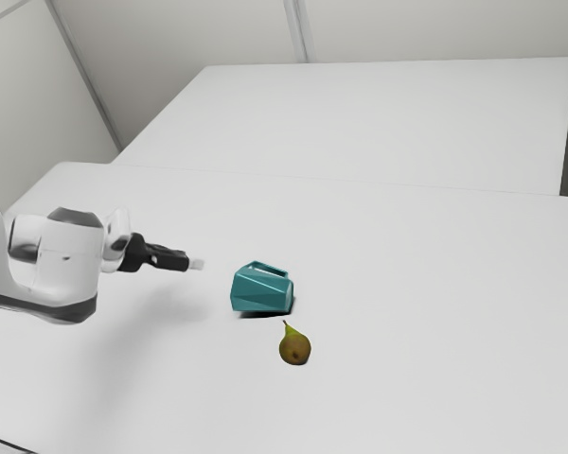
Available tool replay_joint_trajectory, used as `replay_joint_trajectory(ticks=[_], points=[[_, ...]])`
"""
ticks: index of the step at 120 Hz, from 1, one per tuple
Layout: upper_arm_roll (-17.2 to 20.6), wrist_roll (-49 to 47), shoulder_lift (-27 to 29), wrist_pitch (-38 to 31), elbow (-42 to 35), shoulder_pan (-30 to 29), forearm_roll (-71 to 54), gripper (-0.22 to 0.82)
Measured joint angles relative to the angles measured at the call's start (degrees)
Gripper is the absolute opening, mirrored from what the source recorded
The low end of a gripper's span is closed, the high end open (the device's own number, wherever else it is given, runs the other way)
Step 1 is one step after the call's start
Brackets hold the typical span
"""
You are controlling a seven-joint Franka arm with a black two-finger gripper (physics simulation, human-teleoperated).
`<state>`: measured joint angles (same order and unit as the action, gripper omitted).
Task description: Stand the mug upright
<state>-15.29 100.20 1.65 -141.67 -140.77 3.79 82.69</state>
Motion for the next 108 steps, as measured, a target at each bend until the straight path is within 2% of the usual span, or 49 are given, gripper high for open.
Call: replay_joint_trajectory(ticks=[9, 16, 38, 108], points=[[-0.05, 3.73, 0.77, -0.06, -0.62, 2.38, 1.54, 0.58], [-0.03, 6.33, 3.91, -0.62, -3.44, 3.90, 2.32, 0.58], [-0.08, 13.05, 9.12, -2.12, -11.22, 3.86, 4.63, 0.58], [0.00, 26.44, 3.83, -4.55, -9.81, 11.16, 14.83, 0.55]])
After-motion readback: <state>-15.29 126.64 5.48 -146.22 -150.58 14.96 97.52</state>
